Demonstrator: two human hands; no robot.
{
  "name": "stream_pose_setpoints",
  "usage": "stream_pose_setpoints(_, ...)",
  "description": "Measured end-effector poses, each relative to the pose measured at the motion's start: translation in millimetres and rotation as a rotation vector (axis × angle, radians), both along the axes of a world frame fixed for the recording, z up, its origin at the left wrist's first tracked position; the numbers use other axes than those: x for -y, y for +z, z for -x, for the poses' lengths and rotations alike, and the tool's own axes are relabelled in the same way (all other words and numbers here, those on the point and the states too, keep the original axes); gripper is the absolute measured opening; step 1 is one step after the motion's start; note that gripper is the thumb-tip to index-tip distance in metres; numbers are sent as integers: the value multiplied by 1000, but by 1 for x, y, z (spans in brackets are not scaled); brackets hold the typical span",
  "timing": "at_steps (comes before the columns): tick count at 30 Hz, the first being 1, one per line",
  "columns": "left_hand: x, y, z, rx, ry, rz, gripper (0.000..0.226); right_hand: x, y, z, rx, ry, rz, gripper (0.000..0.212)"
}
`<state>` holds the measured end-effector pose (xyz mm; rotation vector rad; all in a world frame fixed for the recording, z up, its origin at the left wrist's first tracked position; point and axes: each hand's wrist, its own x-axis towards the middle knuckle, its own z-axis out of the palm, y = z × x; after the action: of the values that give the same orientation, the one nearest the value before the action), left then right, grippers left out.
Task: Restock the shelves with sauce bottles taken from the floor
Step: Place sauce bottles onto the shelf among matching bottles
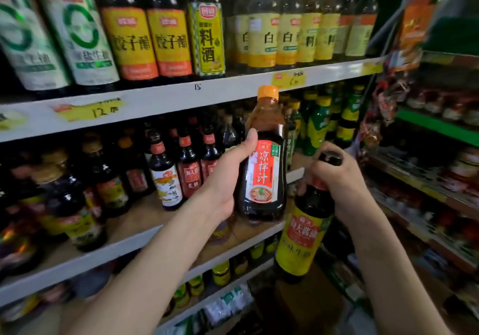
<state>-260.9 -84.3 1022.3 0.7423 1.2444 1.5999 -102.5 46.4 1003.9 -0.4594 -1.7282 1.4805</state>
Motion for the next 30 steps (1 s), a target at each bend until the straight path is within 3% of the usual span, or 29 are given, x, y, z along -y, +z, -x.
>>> stream_pose_setpoints(4, 8, -2, 0, -7, 92, -22, 55, -8, 18, 31, -11, 154, -28, 22)
stream_pose_setpoints(11, 20, -12, -4, 2, 308, -51, 62, -10, 22, 51, -56, 435, 54, 22)
stream_pose_setpoints(23, 36, -39, -17, -2, 529, 34, 52, -6, 0, 73, 29, 605, 116, 24)
stream_pose_setpoints(30, 53, -46, -10, 15, 558, 35, 61, 6, -9, 92, 48, 658, 123, 25)
